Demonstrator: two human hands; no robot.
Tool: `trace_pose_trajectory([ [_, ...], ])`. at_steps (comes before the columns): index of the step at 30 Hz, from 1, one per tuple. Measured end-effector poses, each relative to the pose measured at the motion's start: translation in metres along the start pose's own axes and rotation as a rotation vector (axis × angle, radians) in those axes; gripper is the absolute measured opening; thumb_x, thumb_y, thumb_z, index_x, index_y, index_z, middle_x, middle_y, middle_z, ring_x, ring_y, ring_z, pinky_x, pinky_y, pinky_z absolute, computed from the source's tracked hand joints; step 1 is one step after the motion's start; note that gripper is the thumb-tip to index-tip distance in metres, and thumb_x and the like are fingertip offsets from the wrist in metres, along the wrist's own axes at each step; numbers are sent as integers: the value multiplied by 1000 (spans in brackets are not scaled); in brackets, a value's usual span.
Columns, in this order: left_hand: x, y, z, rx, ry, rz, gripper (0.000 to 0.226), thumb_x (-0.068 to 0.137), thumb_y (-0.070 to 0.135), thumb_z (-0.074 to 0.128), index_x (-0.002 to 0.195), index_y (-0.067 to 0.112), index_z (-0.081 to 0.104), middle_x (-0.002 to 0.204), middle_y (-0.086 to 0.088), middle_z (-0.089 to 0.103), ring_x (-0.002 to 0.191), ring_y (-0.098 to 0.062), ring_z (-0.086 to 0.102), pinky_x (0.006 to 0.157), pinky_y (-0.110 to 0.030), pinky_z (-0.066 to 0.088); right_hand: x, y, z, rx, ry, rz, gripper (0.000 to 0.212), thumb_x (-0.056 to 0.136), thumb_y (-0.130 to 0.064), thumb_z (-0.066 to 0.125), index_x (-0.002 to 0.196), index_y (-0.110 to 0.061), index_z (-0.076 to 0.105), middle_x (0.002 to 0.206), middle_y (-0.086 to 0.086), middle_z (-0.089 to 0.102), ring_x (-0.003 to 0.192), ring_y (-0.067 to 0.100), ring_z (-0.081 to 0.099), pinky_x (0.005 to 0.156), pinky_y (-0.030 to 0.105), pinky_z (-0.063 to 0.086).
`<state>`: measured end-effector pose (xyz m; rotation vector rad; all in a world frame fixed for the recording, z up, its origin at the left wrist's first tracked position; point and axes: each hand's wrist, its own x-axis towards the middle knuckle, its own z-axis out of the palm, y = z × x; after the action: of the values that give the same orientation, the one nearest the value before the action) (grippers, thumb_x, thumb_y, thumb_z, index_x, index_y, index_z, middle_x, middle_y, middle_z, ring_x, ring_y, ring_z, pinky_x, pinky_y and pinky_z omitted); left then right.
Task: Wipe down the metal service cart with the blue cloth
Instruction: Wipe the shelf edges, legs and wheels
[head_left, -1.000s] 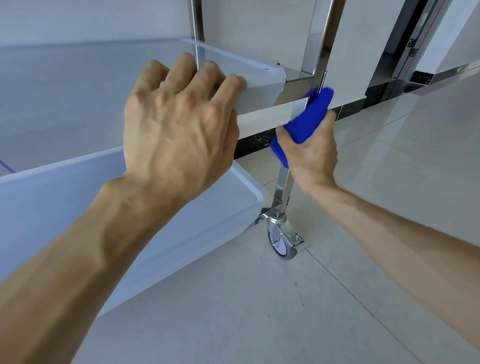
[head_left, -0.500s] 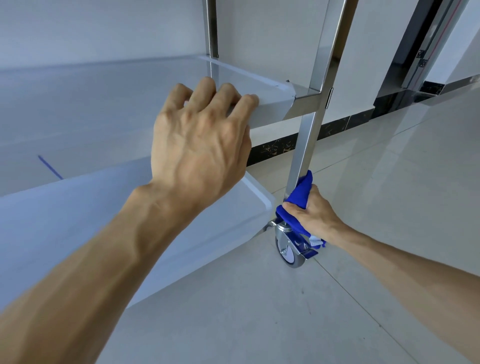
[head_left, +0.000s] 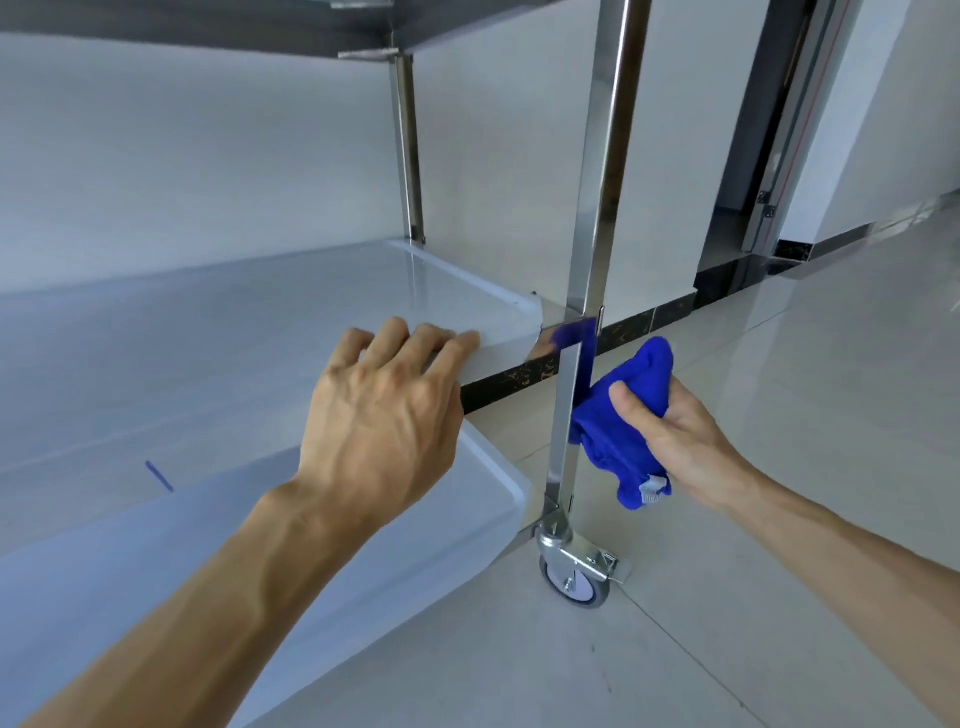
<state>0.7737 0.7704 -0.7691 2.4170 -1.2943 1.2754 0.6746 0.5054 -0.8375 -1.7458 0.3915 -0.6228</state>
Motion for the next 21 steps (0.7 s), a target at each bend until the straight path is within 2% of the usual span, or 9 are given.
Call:
trace_pose_trajectory([
  [2,-4,0,-3,-13,16,2,34,91,17,53,124,16,64,106,-2,69,84,-28,59,77,-41,43,-2,-29,-5,40,15,-51,37,86,-55,66,104,-24,57,84,7,68,58,25,64,52,38,53],
  [4,-8,1,-8,-24,26,0,34,91,17,53,123,16,65,104,-1,69,83,-28,60,76,-40,44,1,-59,-6,72,14,-75,35,89,-54,66,100,-24,51,71,10,55,38,24,40,44,31,41],
  [6,-12,2,-14,-33,35,-7,34,90,18,52,120,16,66,101,-1,69,81,-28,60,74,-40,44,7,-88,-1,25,49,-145,33,90,-53,66,100,-26,49,73,4,54,35,13,43,41,21,40],
  [9,-12,5,-27,-76,6,-48,27,86,20,52,105,17,71,83,-1,68,71,-29,58,65,-39,45,12,-115,18,-109,122,-185,42,84,-53,73,108,-28,50,91,-5,65,60,5,65,48,19,48],
  [11,4,5,-36,-119,-47,-100,23,89,27,50,90,19,72,74,1,65,68,-28,59,65,-38,47,10,-117,27,-171,146,-111,53,79,-51,78,113,-25,47,101,-1,65,80,18,68,60,28,53],
  [13,25,3,-37,-196,-147,-110,26,96,35,46,100,25,70,89,3,69,86,-28,62,80,-38,47,4,-115,31,-198,148,-42,55,79,-50,79,115,-23,47,102,1,65,83,21,69,63,33,59],
  [15,37,3,-30,-309,-215,-68,29,99,39,44,120,32,63,112,6,66,104,-25,57,92,-37,43,-2,-116,31,-202,164,-19,52,80,-49,78,113,-23,48,99,-1,64,81,18,68,57,29,58],
  [17,36,7,-23,-359,-245,-23,30,100,38,42,122,32,61,111,6,63,101,-21,53,90,-35,43,-4,-125,32,-242,215,-37,48,83,-50,75,111,-21,49,98,-2,62,83,18,66,60,28,55],
  [21,27,5,-16,-400,-193,3,29,99,34,45,122,31,62,105,8,59,95,-20,50,85,-32,39,11,-189,26,-249,328,-179,48,85,-47,74,115,-18,50,107,2,62,93,23,65,84,47,58],
])
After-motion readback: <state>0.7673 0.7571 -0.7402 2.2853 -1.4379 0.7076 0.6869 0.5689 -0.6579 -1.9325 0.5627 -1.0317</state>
